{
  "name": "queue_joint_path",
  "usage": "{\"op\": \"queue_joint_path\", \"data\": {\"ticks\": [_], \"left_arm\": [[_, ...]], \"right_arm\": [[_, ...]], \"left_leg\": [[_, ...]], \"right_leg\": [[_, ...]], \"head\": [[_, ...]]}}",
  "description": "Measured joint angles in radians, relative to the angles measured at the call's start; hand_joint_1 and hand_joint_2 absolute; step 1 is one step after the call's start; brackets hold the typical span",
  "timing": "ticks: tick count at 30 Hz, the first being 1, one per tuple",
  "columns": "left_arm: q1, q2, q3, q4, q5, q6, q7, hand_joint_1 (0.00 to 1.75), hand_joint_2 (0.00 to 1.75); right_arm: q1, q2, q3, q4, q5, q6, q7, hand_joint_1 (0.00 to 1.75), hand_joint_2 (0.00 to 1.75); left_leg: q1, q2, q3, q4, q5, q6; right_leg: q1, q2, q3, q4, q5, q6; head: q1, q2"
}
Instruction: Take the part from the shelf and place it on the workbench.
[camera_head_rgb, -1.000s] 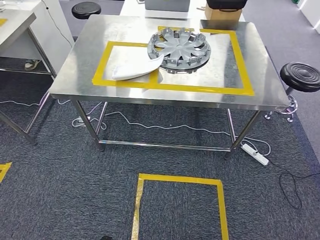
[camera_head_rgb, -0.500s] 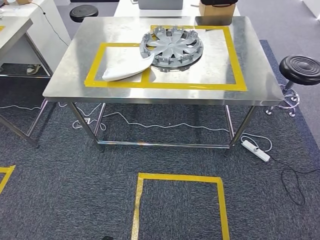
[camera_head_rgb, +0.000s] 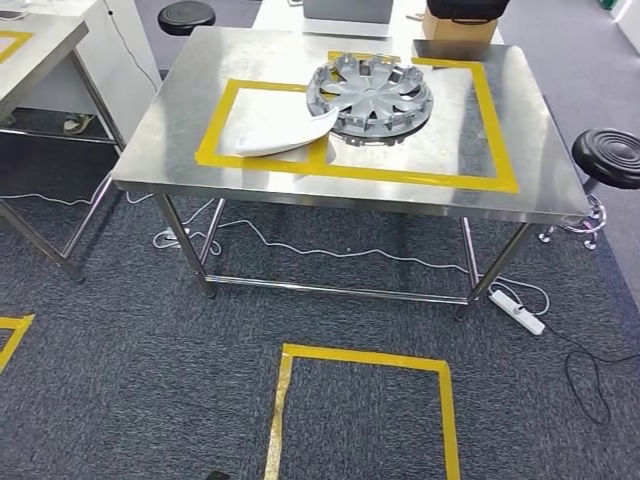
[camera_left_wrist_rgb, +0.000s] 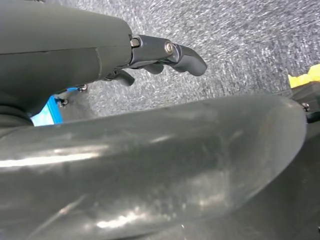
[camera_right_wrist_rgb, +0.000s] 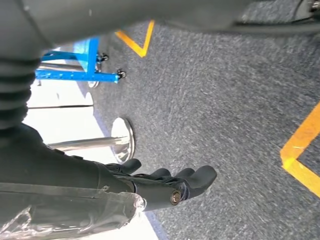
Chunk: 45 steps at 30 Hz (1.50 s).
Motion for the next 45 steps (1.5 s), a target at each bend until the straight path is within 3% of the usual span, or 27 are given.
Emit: {"op": "queue_joint_path", "data": {"ticks": [1, 3, 5, 7, 9, 11, 12, 13, 14, 16, 18, 20, 22, 24, 26, 28, 29, 30, 31, 33, 35, 37, 39, 41, 43, 44, 45], "left_arm": [[-0.001, -0.001, 0.000, 0.000, 0.001, -0.003, 0.003, 0.00, 0.00], [-0.004, -0.002, -0.001, 0.001, 0.002, -0.010, 0.013, 0.00, 0.00], [-0.006, -0.002, -0.001, 0.001, 0.000, -0.012, 0.022, 0.00, 0.00], [-0.005, -0.003, -0.001, 0.002, -0.002, -0.010, 0.028, 0.00, 0.00], [-0.005, -0.003, -0.001, 0.002, -0.004, -0.009, 0.030, 0.00, 0.00], [-0.007, -0.003, -0.001, 0.002, -0.005, -0.007, 0.031, 0.00, 0.00], [-0.008, -0.004, -0.002, 0.002, -0.006, -0.005, 0.033, 0.00, 0.00], [-0.008, -0.003, -0.002, 0.002, -0.007, -0.002, 0.035, 0.00, 0.00], [-0.007, -0.003, -0.002, 0.002, -0.008, 0.000, 0.039, 0.00, 0.00], [-0.005, -0.003, -0.003, 0.002, -0.010, 0.005, 0.044, 0.00, 0.00], [-0.007, -0.003, -0.003, 0.002, -0.014, 0.008, 0.045, 0.00, 0.00], [-0.011, -0.004, -0.004, 0.003, -0.016, 0.009, 0.045, 0.00, 0.00], [-0.009, -0.004, -0.004, 0.003, -0.017, 0.009, 0.046, 0.00, 0.00], [-0.006, -0.004, -0.004, 0.004, -0.017, 0.010, 0.048, 0.00, 0.00], [-0.007, -0.004, -0.004, 0.004, -0.018, 0.011, 0.050, 0.00, 0.00], [-0.009, -0.005, -0.004, 0.004, -0.018, 0.013, 0.050, 0.00, 0.00], [-0.008, -0.005, -0.004, 0.004, -0.018, 0.014, 0.050, 0.00, 0.00], [-0.007, -0.005, -0.004, 0.004, -0.018, 0.015, 0.050, 0.00, 0.00], [-0.006, -0.005, -0.004, 0.004, -0.018, 0.016, 0.050, 0.00, 0.00], [-0.007, -0.005, -0.004, 0.004, -0.019, 0.017, 0.050, 0.00, 0.00], [-0.009, -0.005, -0.004, 0.004, -0.022, 0.018, 0.050, 0.00, 0.00], [-0.007, -0.004, -0.004, 0.004, -0.024, 0.018, 0.050, 0.00, 0.00], [-0.005, -0.004, -0.004, 0.005, -0.025, 0.018, 0.050, 0.00, 0.00], [-0.008, -0.004, -0.004, 0.005, -0.027, 0.018, 0.050, 0.00, 0.00], [-0.010, -0.005, -0.004, 0.005, -0.027, 0.018, 0.050, 0.00, 0.00], [-0.010, -0.004, -0.004, 0.005, -0.028, 0.018, 0.050, 0.00, 0.00], [-0.008, -0.004, -0.004, 0.005, -0.028, 0.018, 0.050, 0.00, 0.00]], "right_arm": [[0.000, 0.000, 0.000, 0.000, 0.000, 0.001, 0.000, 0.00, 1.75], [0.001, 0.000, 0.000, 0.000, -0.001, 0.003, 0.000, 0.00, 1.75], [0.000, 0.000, -0.001, 0.000, -0.003, 0.004, 0.000, 0.00, 1.75], [-0.001, 0.000, -0.002, 0.000, -0.005, 0.005, -0.001, 0.00, 1.75], [-0.001, 0.001, -0.002, 0.000, -0.006, 0.006, 0.000, 0.00, 1.75], [0.000, 0.001, -0.005, 0.000, -0.006, 0.006, 0.000, 0.00, 1.75], [0.001, 0.001, -0.006, 0.000, -0.007, 0.007, 0.000, 0.00, 1.75], [0.001, 0.001, -0.009, 0.000, -0.008, 0.009, 0.000, 0.00, 1.75], [0.001, 0.001, -0.011, 0.000, -0.011, 0.011, 0.001, 0.00, 1.75], [-0.002, 0.001, -0.015, 0.000, -0.016, 0.014, 0.002, 0.00, 1.75], [-0.003, 0.001, -0.017, 0.000, -0.019, 0.015, 0.002, 0.00, 1.75], [-0.004, 0.001, -0.021, 0.000, -0.020, 0.015, 0.003, 0.00, 1.75], [-0.007, 0.001, -0.024, 0.000, -0.021, 0.014, 0.003, 0.00, 1.75], [-0.008, 0.001, -0.025, 0.000, -0.021, 0.014, 0.003, 0.00, 1.75], [-0.006, 0.001, -0.025, 0.000, -0.022, 0.014, 0.003, 0.00, 1.75], [-0.002, 0.001, -0.026, 0.000, -0.023, 0.015, 0.003, 0.00, 1.75], [-0.001, 0.001, -0.027, 0.000, -0.024, 0.016, 0.003, 0.00, 1.75], [-0.001, 0.001, -0.027, 0.000, -0.024, 0.016, 0.003, 0.00, 1.75], [-0.001, 0.001, -0.028, 0.000, -0.025, 0.016, 0.003, 0.00, 1.75], [-0.002, 0.001, -0.030, 0.000, -0.026, 0.016, 0.002, 0.00, 1.75], [-0.003, 0.001, -0.032, 0.000, -0.028, 0.018, 0.000, 0.00, 1.75], [-0.005, 0.001, -0.033, 0.000, -0.030, 0.022, -0.003, 0.00, 1.75], [-0.005, 0.001, -0.033, 0.000, -0.032, 0.025, -0.004, 0.00, 1.75], [-0.004, 0.002, -0.036, 0.000, -0.032, 0.026, -0.005, 0.00, 1.75], [-0.002, 0.001, -0.039, 0.000, -0.033, 0.027, -0.004, 0.00, 1.75], [-0.002, 0.001, -0.041, 0.000, -0.033, 0.027, -0.004, 0.00, 1.75], [-0.002, 0.001, -0.041, 0.000, -0.034, 0.027, -0.004, 0.00, 1.75]], "left_leg": [[0.001, -0.011, 0.001, 0.000, 0.001, -0.002], [-0.001, -0.033, -0.002, 0.003, 0.002, -0.009], [0.000, -0.054, -0.010, 0.004, 0.008, -0.022], [0.004, -0.065, -0.016, 0.002, 0.013, -0.035], [0.002, -0.028, -0.036, 0.037, -0.012, -0.045], [0.000, 0.020, -0.091, 0.149, -0.075, -0.051], [0.001, 0.029, -0.124, 0.216, -0.104, -0.054], [0.002, 0.032, -0.146, 0.265, -0.119, -0.056], [0.002, 0.034, -0.153, 0.282, -0.116, -0.056], [0.003, 0.047, -0.110, 0.206, -0.061, -0.055], [-0.001, 0.095, -0.038, 0.074, -0.009, -0.049], [-0.005, 0.124, -0.008, 0.010, 0.001, -0.038], [-0.005, 0.105, -0.012, 0.005, 0.002, -0.025], [-0.002, 0.084, -0.013, 0.003, 0.006, -0.013], [0.001, 0.060, -0.015, 0.002, 0.010, -0.005], [0.000, 0.033, -0.017, 0.002, 0.011, -0.001], [0.000, 0.019, -0.017, 0.002, 0.011, 0.000], [0.000, 0.004, -0.016, 0.002, 0.012, -0.001], [0.001, -0.011, -0.016, 0.003, 0.013, -0.002], [0.002, -0.040, -0.018, 0.006, 0.015, -0.011], [0.002, -0.062, -0.025, 0.008, 0.019, -0.023], [0.005, -0.079, -0.032, 0.004, 0.027, -0.037], [0.004, -0.047, -0.044, 0.021, 0.013, -0.047], [0.001, 0.010, -0.087, 0.110, -0.041, -0.052], [0.001, 0.031, -0.151, 0.244, -0.102, -0.055], [0.001, 0.034, -0.170, 0.286, -0.113, -0.055], [0.001, 0.036, -0.168, 0.287, -0.102, -0.055]], "right_leg": [[-0.002, 0.013, 0.035, -0.069, 0.037, -0.001], [-0.009, 0.061, 0.101, -0.197, 0.080, -0.004], [-0.011, 0.084, 0.124, -0.240, 0.082, -0.011], [-0.009, 0.061, 0.126, -0.245, 0.086, -0.023], [-0.010, 0.035, 0.128, -0.251, 0.090, -0.037], [-0.009, 0.006, 0.127, -0.254, 0.091, -0.046], [-0.007, -0.011, 0.126, -0.254, 0.090, -0.047], [-0.006, -0.026, 0.126, -0.254, 0.090, -0.048], [-0.006, -0.040, 0.126, -0.253, 0.089, -0.048], [-0.005, -0.065, 0.128, -0.253, 0.088, -0.046], [0.000, -0.086, 0.130, -0.250, 0.083, -0.039], [0.007, -0.105, 0.132, -0.248, 0.079, -0.028], [0.008, -0.122, 0.136, -0.249, 0.077, -0.018], [0.004, -0.086, 0.126, -0.222, 0.053, -0.007], [0.001, -0.030, 0.079, -0.114, -0.008, -0.001], [0.001, -0.013, 0.018, 0.015, -0.057, 0.000], [0.001, -0.011, 0.003, 0.042, -0.057, -0.001], [0.000, -0.009, 0.007, 0.028, -0.036, -0.001], [-0.003, -0.003, 0.030, -0.025, -0.001, -0.002], [-0.012, 0.039, 0.094, -0.164, 0.058, -0.001], [-0.017, 0.073, 0.126, -0.233, 0.072, -0.006], [-0.014, 0.062, 0.128, -0.237, 0.072, -0.019], [-0.013, 0.039, 0.129, -0.241, 0.078, -0.034], [-0.012, 0.013, 0.129, -0.244, 0.081, -0.044], [-0.008, -0.018, 0.128, -0.245, 0.080, -0.049], [-0.006, -0.035, 0.127, -0.244, 0.079, -0.050], [-0.005, -0.049, 0.128, -0.244, 0.078, -0.050]], "head": [[0.000, 0.000], [0.000, 0.000], [-0.001, 0.000], [-0.001, 0.000], [-0.007, 0.000], [-0.013, 0.000], [-0.015, 0.000], [-0.015, 0.000], [-0.015, 0.000], [-0.015, 0.000], [-0.017, 0.000], [-0.017, 0.000], [-0.014, 0.000], [-0.011, 0.000], [-0.007, 0.000], [-0.005, 0.000], [-0.004, 0.000], [-0.004, 0.000], [-0.004, 0.000], [-0.004, 0.000], [-0.004, 0.000], [-0.004, 0.000], [-0.008, 0.000], [-0.015, 0.000], [-0.018, 0.000], [-0.018, 0.000], [-0.018, 0.000]]}}
